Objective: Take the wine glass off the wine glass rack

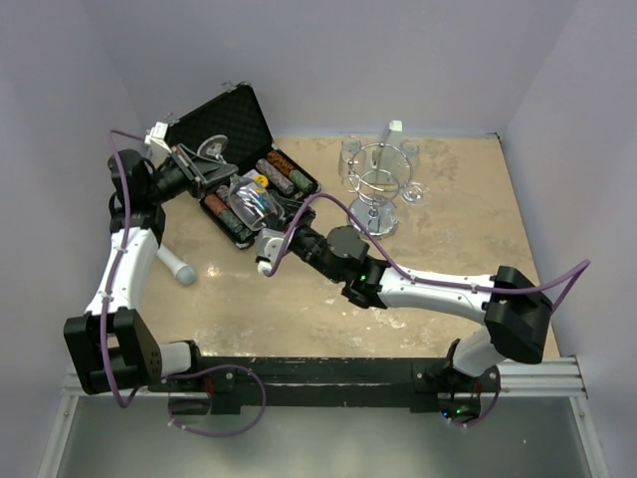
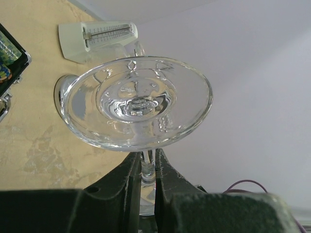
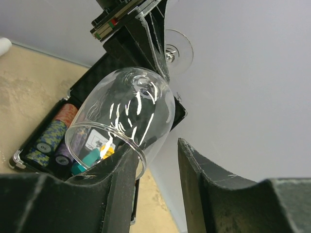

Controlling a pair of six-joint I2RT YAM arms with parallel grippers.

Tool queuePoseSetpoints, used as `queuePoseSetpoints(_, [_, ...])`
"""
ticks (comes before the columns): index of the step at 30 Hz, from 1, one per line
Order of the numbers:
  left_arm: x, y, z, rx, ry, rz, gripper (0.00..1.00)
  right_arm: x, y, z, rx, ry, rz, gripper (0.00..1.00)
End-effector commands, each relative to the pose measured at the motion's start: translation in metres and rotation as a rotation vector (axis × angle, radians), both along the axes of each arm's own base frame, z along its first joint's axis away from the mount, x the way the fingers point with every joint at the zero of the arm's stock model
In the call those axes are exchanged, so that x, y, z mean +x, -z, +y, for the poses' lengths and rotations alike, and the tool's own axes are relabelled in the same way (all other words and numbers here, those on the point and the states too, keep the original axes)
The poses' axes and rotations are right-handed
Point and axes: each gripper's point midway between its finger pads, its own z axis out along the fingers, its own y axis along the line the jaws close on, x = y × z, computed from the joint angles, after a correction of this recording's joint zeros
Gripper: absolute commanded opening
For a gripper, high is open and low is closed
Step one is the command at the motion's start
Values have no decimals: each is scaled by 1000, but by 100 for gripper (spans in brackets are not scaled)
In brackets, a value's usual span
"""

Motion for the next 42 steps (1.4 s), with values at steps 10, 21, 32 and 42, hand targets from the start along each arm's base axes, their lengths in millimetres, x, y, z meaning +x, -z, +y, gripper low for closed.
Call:
queuePoseSetpoints(10, [-12, -8, -5, -15, 42, -11, 0, 8, -42, -10, 74, 77, -134, 35])
queuePoseSetpoints(21, [-11, -11, -5, 9, 50, -34, 0, 24, -52, -5, 116, 152, -189, 42])
queuePoseSetpoints(32, [5, -40, 4, 86, 32, -192, 0, 5, -19, -12, -134, 46, -78, 85])
queuePoseSetpoints(42, [-13, -6, -4, 41, 289, 34, 0, -31, -10, -62, -455, -115, -328, 98])
